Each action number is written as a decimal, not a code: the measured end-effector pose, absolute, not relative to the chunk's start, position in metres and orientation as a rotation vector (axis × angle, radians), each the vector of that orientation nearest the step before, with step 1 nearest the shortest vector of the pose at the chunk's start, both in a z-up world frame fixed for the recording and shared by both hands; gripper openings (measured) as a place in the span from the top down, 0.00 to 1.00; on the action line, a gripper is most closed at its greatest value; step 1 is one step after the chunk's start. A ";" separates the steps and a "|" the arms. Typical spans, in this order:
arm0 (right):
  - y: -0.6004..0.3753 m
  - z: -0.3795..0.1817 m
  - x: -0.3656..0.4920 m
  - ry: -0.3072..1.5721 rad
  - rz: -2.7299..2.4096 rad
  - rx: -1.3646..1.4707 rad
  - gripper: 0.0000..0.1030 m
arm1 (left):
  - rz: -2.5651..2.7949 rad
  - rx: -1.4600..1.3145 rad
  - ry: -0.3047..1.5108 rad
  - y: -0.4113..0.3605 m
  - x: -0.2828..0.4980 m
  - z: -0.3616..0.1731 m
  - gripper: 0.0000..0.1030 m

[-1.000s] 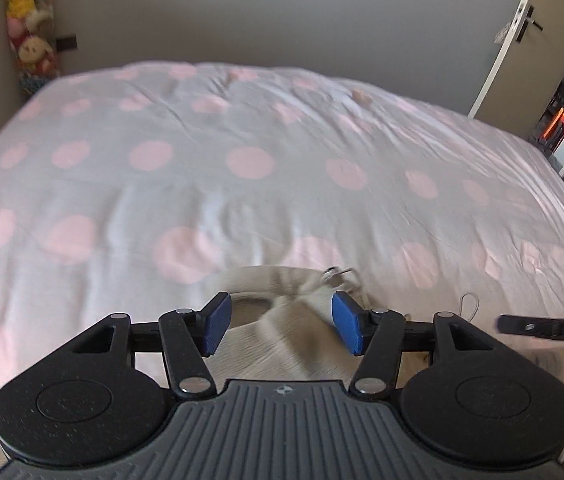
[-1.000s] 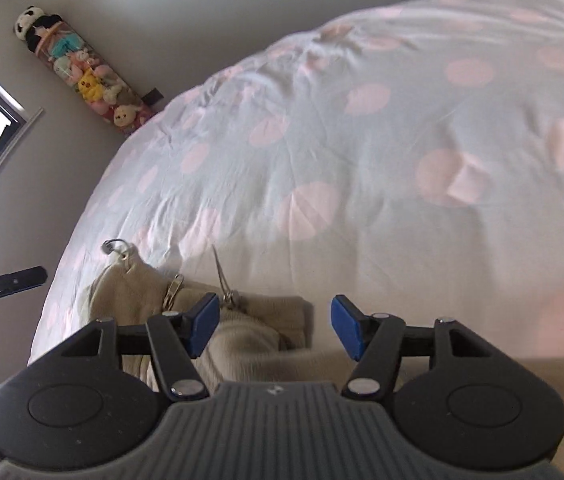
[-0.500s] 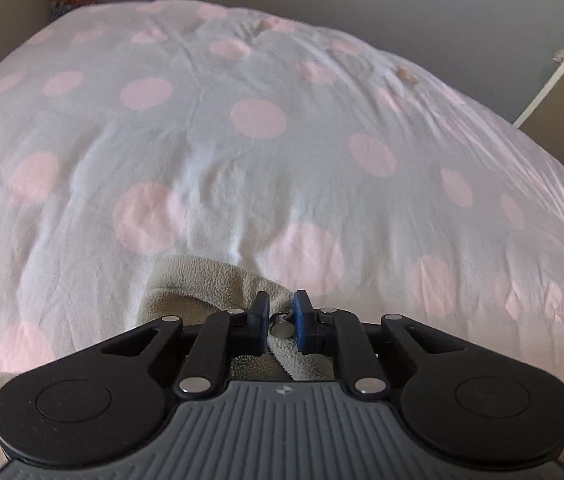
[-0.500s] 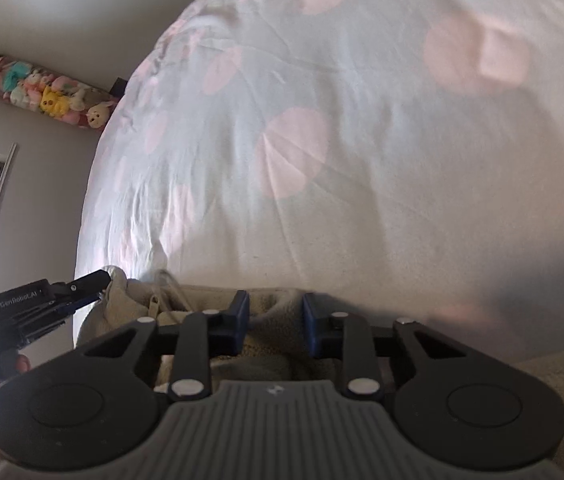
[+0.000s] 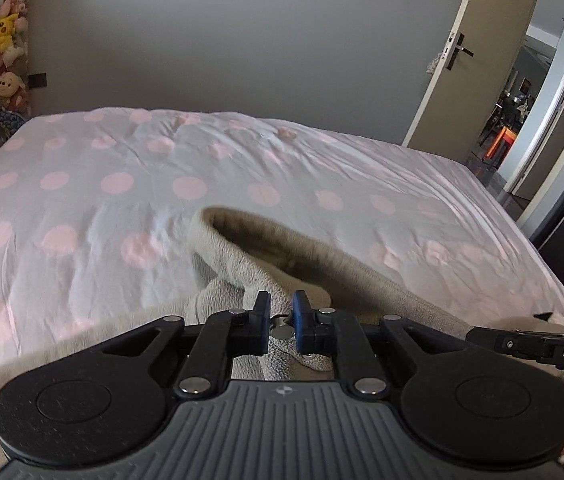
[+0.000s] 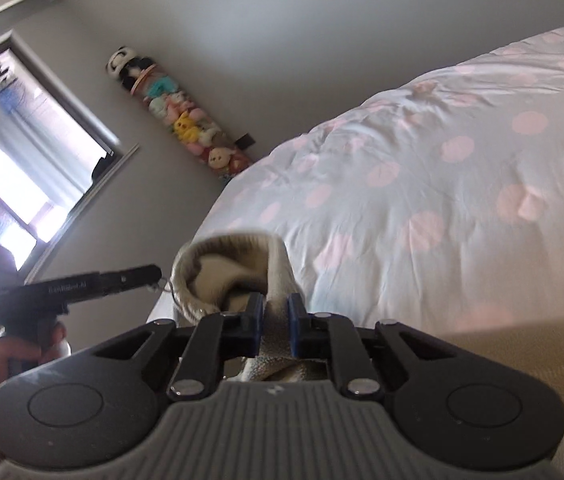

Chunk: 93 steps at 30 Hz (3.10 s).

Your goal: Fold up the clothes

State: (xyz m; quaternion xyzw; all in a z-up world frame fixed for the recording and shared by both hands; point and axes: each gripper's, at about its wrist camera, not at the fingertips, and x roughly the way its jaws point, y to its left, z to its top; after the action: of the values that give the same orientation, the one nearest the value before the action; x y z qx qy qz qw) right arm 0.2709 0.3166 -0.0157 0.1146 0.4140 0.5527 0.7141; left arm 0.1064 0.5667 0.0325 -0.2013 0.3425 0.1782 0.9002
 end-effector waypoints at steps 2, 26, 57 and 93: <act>0.293 -0.027 0.232 0.932 1.235 0.233 0.87 | 0.374 -0.433 0.739 0.547 0.077 0.017 0.91; 0.283 -0.111 0.026 0.538 1.029 -0.454 0.45 | 0.691 -0.656 0.895 0.499 -0.042 -0.132 0.55; 0.248 -0.132 0.092 0.736 0.723 -0.234 0.87 | 0.691 -0.116 0.830 0.447 0.001 -0.121 0.90; 0.222 -0.092 0.121 0.802 1.133 -0.198 0.24 | 0.270 -0.278 0.845 0.480 -0.021 -0.057 0.38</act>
State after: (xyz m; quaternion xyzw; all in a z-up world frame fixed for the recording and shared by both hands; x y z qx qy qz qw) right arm 0.1206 0.2219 -0.0916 -0.0910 0.3691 0.5212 0.7641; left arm -0.0206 0.4804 -0.0574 -0.1343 0.4075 0.1302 0.8938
